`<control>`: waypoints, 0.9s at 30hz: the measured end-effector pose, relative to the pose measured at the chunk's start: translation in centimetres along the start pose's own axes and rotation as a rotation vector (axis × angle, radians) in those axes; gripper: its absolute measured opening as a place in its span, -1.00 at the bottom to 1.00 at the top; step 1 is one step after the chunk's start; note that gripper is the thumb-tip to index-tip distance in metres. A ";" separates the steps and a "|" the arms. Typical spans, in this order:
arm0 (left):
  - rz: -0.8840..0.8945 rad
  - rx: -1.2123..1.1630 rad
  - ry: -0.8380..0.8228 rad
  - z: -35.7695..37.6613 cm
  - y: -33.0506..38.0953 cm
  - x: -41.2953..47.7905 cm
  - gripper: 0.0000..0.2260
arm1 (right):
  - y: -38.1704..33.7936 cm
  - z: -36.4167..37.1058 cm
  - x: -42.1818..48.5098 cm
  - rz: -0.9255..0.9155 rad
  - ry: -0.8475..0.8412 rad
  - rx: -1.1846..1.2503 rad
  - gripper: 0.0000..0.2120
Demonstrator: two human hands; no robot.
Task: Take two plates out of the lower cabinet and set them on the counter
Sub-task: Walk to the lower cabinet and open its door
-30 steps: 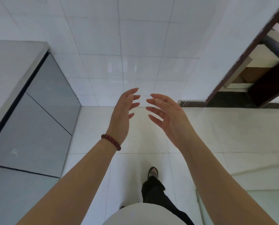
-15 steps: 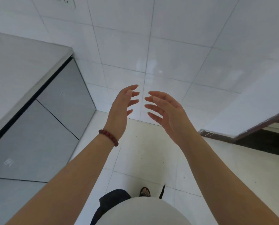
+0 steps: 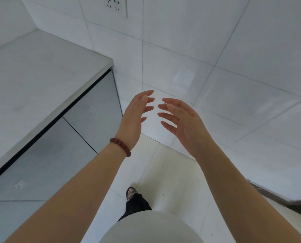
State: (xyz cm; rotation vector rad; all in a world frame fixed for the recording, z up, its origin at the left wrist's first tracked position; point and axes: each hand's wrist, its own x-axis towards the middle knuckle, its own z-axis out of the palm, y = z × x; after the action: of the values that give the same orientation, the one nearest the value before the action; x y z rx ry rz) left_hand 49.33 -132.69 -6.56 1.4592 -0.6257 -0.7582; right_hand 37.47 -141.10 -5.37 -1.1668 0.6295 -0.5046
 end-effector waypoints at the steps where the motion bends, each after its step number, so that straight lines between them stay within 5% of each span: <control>1: 0.004 0.000 0.010 -0.6 0.3 1.4 -0.62 | -0.4 0.5 1.6 0.005 -0.010 -0.004 -0.79; 11: -0.013 -0.008 0.180 -7.5 1.0 10.1 -0.64 | -0.8 6.0 13.7 0.078 -0.157 -0.030 -0.82; 27: -0.047 -0.070 0.783 -12.5 0.3 16.0 -0.68 | -0.1 13.4 29.6 0.315 -0.753 -0.128 -0.81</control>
State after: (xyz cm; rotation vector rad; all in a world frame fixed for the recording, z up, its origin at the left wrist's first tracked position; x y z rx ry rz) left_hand 69.05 -137.15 -7.91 1.5582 0.0355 -0.1923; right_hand 68.17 -151.62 -7.44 -1.2396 0.1788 0.2531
